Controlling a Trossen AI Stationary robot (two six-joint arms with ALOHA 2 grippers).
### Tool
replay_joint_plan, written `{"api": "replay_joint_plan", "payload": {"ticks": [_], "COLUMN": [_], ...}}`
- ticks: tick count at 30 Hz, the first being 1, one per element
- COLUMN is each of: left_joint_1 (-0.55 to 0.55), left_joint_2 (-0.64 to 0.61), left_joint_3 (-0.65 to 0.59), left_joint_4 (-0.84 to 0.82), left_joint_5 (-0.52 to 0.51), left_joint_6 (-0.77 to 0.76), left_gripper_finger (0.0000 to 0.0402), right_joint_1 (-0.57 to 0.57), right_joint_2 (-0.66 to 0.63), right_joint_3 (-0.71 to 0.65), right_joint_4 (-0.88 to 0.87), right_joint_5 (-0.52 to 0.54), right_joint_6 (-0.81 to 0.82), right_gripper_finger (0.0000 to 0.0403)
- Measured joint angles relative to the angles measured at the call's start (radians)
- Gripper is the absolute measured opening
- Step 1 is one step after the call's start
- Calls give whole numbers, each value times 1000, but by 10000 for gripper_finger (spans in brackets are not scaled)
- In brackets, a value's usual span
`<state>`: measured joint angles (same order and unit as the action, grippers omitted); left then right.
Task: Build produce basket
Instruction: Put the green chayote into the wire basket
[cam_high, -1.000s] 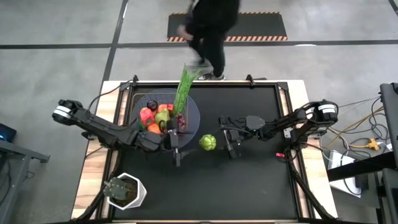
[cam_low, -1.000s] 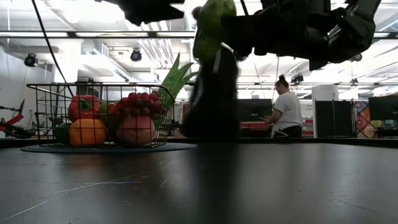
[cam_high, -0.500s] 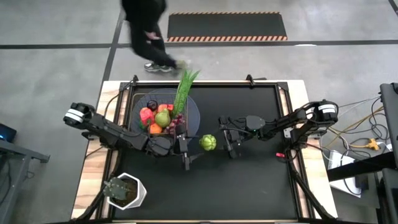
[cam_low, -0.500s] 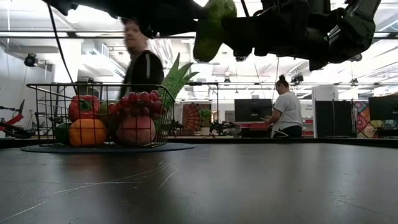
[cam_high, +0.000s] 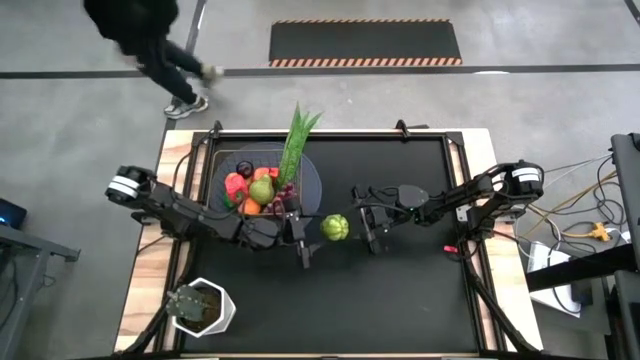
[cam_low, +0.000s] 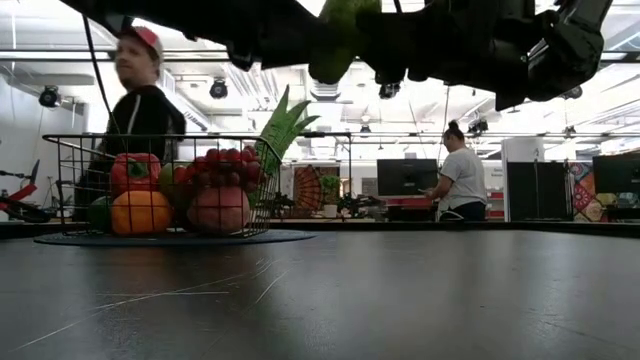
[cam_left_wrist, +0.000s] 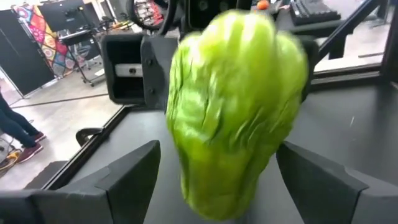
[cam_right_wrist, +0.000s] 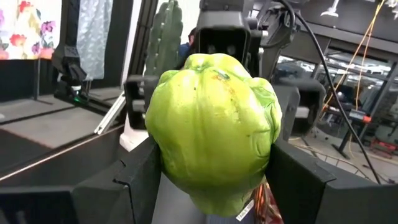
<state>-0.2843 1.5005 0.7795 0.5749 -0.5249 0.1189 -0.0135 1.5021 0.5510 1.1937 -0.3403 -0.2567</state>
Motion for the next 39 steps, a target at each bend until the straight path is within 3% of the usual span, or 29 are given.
{"api": "replay_joint_plan", "payload": {"ticks": [5, 12, 20, 24, 39], "left_joint_1": [14, 24, 23, 23, 23], "left_joint_2": [28, 43, 40, 39, 30], "left_joint_3": [0, -1, 0, 2, 2], "left_joint_4": [1, 14, 14, 18, -40], "left_joint_5": [0, 3, 7, 6, -34], "left_joint_6": [0, -1, -7, -7, -8], "left_gripper_finger": [288, 219, 146, 142, 142], "right_joint_1": [0, 0, 0, 0, 0], "right_joint_2": [0, 0, -1, -1, -2], "right_joint_3": [0, 0, 0, -1, -1], "right_joint_4": [2, 1, -31, -39, -41], "right_joint_5": [0, 2, 26, 26, 29], "right_joint_6": [11, 11, 102, 114, 128], "right_gripper_finger": [228, 229, 333, 358, 363]}}
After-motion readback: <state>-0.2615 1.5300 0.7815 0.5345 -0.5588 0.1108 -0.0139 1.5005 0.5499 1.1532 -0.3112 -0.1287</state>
